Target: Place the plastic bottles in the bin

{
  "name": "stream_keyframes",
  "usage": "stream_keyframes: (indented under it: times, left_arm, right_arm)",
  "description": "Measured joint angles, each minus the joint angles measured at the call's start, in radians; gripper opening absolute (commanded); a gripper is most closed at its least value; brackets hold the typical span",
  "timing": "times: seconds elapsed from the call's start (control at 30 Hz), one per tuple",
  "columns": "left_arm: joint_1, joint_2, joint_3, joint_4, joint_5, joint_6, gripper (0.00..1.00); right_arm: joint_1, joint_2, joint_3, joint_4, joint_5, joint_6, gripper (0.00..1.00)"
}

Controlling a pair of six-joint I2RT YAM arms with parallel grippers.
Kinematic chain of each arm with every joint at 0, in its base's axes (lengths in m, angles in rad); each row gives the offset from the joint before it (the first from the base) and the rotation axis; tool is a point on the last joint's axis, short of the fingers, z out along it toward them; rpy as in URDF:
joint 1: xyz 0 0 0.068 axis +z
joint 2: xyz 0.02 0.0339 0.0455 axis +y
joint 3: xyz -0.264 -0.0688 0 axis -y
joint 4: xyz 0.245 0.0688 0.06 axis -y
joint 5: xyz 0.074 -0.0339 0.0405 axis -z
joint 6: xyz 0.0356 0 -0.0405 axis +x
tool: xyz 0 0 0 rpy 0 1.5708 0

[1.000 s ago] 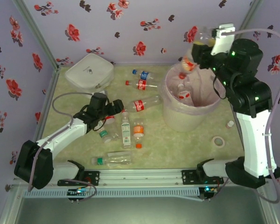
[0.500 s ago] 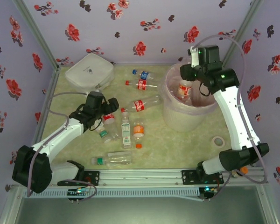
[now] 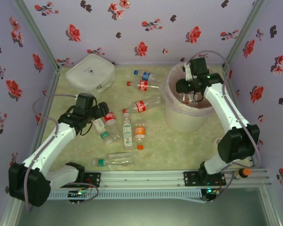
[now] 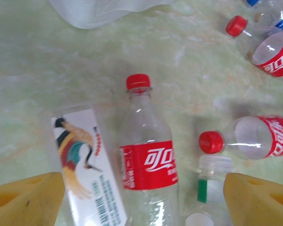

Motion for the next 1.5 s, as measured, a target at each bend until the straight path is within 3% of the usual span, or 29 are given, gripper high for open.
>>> stream_keyframes:
  times: [0.1,0.37,0.57,0.7,0.97,1.1,1.5]
  left_arm:
    - [0.005,-0.026,-0.002,-0.047,-0.003,0.005,0.88]
    - [0.005,-0.036,-0.035,-0.104,-0.003,-0.016,1.0]
    - [0.005,-0.035,-0.041,-0.132,0.002,-0.082,0.99]
    - [-0.043,-0.04,-0.04,-0.197,0.006,-0.164,0.97]
    - [-0.191,-0.1,-0.034,-0.344,-0.018,-0.384,0.86]
    - [-0.235,-0.098,-0.089,-0.293,-0.013,-0.484,0.73]
    - [-0.238,0.06,-0.216,-0.095,0.01,-0.585,0.62]
  right_arm:
    - [-0.011,-0.002,-0.02,0.043,-0.021,0.023,0.17]
    - [-0.023,-0.031,-0.068,0.118,-0.049,0.061,0.67]
    - [-0.026,-0.085,-0.068,0.05,-0.035,0.059,0.91]
    - [-0.028,-0.161,-0.06,0.007,-0.026,0.06,0.96]
    - [-0.028,-0.329,-0.062,0.044,-0.005,0.112,0.96]
    - [-0.028,-0.372,-0.07,0.094,-0.002,0.146,0.96]
    - [-0.028,-0.436,-0.122,0.148,-0.002,0.194,0.96]
